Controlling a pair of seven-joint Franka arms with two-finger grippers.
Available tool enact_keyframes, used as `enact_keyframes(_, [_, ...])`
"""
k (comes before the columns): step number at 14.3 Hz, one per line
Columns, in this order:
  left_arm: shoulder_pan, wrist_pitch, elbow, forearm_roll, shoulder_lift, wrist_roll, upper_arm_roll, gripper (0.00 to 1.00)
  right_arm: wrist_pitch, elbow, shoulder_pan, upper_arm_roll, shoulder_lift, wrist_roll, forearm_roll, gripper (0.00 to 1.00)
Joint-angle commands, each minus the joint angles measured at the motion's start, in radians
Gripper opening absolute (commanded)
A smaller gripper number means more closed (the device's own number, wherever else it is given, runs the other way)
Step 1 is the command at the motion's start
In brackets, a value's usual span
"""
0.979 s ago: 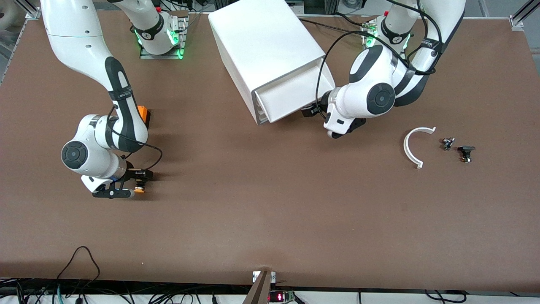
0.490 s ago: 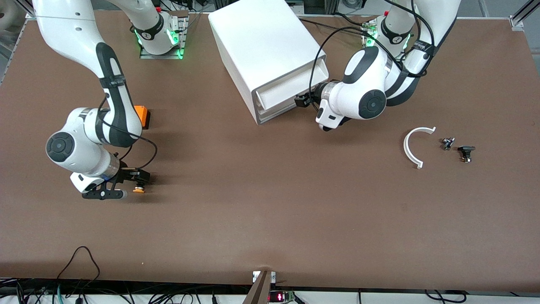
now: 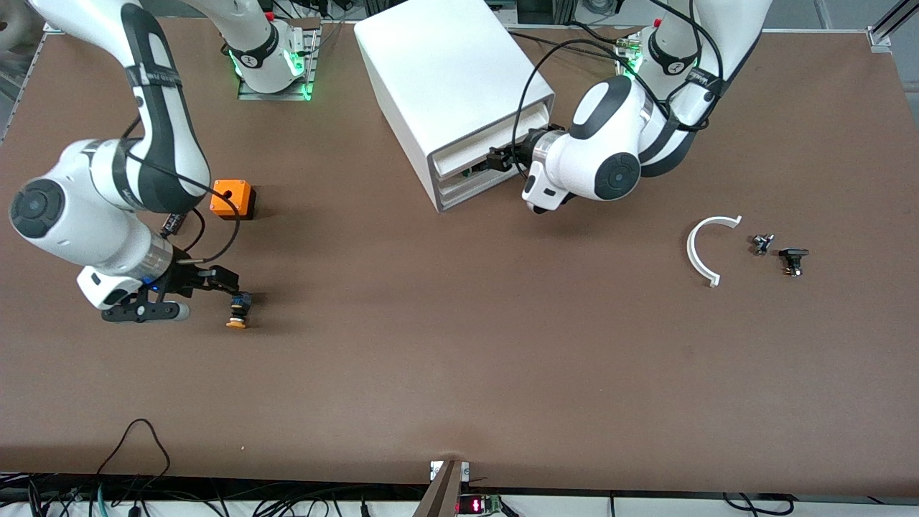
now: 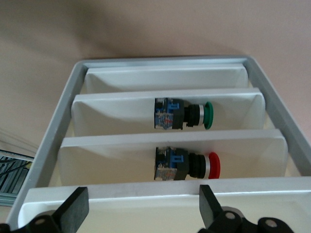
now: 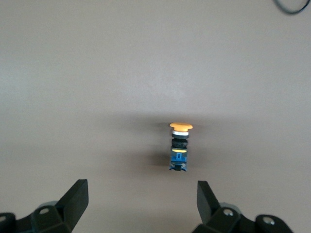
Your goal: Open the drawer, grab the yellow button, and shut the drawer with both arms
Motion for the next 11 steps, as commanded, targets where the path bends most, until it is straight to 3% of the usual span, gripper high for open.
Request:
enact_keyframes(1, [-0.013, -0.020, 0.016, -0.033, 0.013, -0.007, -0.005, 0.99, -0.077, -0.015, 0.002, 0.000, -0.088, 0.000, -0.032, 0.99])
enact_keyframes(4, [-0.015, -0.023, 0.016, -0.033, 0.015, -0.009, -0.005, 0.99, -0.161, -0.014, -0.033, 0.009, -0.160, 0.026, -0.038, 0.99])
enact_keyframes(5, [-0.016, -0.023, 0.014, -0.033, 0.016, -0.009, -0.005, 0.99, -0.181, -0.014, -0.077, 0.044, -0.177, 0.052, -0.053, 0.99])
enact_keyframes(7, [-0.035, -0.023, 0.013, -0.033, 0.021, -0.009, -0.005, 0.99, -0.200, -0.015, -0.200, 0.179, -0.229, 0.095, -0.099, 0.99])
enact_keyframes(11, [-0.038, -0.044, 0.013, -0.034, 0.032, -0.010, -0.008, 0.99, -0.319, -0.014, -0.363, 0.386, -0.323, 0.212, -0.194, 0.99])
